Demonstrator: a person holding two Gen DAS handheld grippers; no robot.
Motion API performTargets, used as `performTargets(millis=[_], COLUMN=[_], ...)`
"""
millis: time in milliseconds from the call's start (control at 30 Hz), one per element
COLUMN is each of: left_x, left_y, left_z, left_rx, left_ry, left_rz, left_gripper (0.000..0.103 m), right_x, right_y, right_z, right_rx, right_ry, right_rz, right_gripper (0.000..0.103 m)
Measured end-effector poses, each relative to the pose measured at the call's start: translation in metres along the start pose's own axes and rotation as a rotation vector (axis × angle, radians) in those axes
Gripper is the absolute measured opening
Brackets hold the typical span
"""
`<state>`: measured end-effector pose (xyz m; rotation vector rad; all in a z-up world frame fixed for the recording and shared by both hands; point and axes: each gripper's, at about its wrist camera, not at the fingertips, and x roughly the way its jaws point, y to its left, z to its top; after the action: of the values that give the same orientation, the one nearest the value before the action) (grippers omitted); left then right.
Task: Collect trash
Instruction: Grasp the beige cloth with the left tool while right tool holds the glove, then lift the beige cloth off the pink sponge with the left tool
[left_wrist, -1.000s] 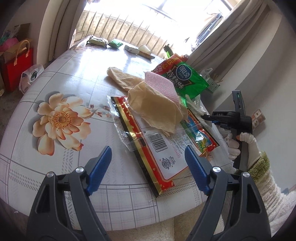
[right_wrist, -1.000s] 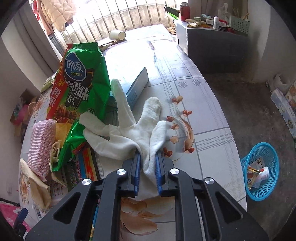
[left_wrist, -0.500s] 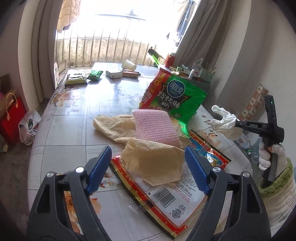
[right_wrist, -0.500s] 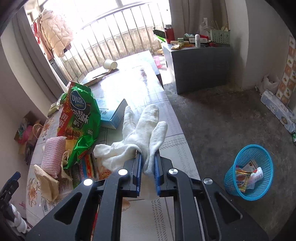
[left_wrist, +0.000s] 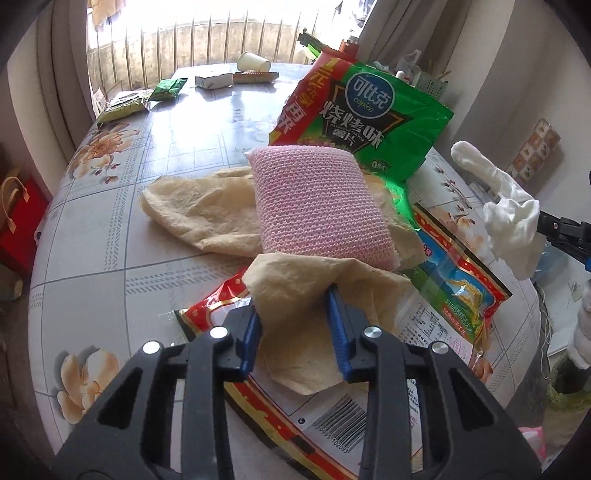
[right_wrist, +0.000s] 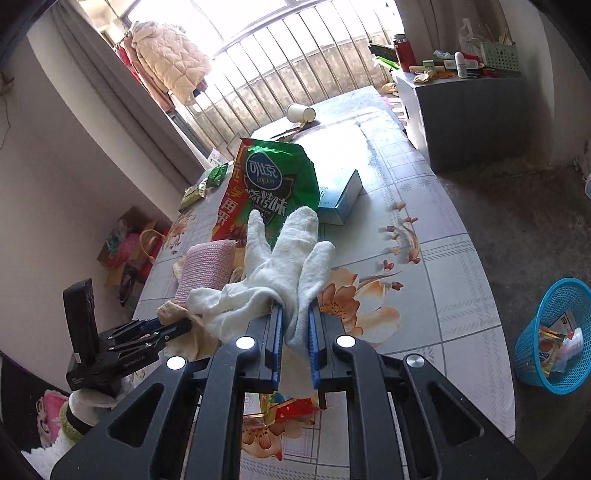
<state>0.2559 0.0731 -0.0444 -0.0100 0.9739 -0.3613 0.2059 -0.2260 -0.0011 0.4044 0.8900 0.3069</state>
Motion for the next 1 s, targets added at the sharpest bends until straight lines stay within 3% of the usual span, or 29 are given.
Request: performTargets(millis=[100, 200, 433, 533, 633, 733, 800, 833, 867, 900, 967, 1000], left_x=[-0.016, -0.035, -0.070, -0.081, -0.071, -0.039, -0.012, 0.001, 0.010, 0.019, 0.028, 0.030], left_y=[0.007, 0.022, 0.065, 0.068, 0.083, 0.107, 0.117, 0.120, 0.121, 0.121, 0.118, 0.115], left_z=[-0.001, 0.002, 0.016, 0.025, 0.036, 0.046, 0.050, 0.050, 0.052, 0.052, 0.054, 0.055], left_rx=[-0.005, -0.053, -0.236, -0.231, -0.278, -0.307, -0.304, -0.300, -0.293, -0.287, -0.269, -0.249], left_ry=[-0.019, -0.048, -0.134, -0.181, -0.177, -0.107, -0.036, -0.003, 0.025, 0.049, 0.056, 0.043], left_rz=[-0.006, -0.039, -0.173, -0.101, -0.034, 0.038, 0.049, 0.061, 0.069, 0.082, 0.117, 0.126], left_gripper=[0.009, 0.003, 0.001, 0.001, 0.001, 0.001, 0.001, 0.003, 0.012, 0.031, 0.055, 0.058], right_x=[0.006, 0.008, 0.007, 0.006, 0.006, 0.006, 0.007, 0.006, 0.006, 0.005, 0.005, 0.006], right_y=[-0.002, -0.003, -0.009, -0.011, -0.013, -0.014, -0.015, -0.016, -0.017, -0.017, -0.018, -0.019], right_z=[-0.005, -0.008, -0.006, -0.006, -0.008, -0.010, -0.011, -0.010, -0.010, -0.009, -0.009, -0.009], right_rx=[0.006, 0.007, 0.020, 0.022, 0.027, 0.032, 0.034, 0.034, 0.034, 0.033, 0.031, 0.031], right_ry=[0.022, 0.031, 0.032, 0.030, 0.031, 0.034, 0.036, 0.036, 0.035, 0.034, 0.033, 0.034], right_rz=[0.009, 0.018, 0.034, 0.041, 0.047, 0.054, 0.056, 0.056, 0.056, 0.056, 0.054, 0.054], right_gripper=[0.012, 0.012, 0.012, 0.012, 0.012, 0.012, 0.012, 0.012, 0.012, 0.012, 0.012, 0.012])
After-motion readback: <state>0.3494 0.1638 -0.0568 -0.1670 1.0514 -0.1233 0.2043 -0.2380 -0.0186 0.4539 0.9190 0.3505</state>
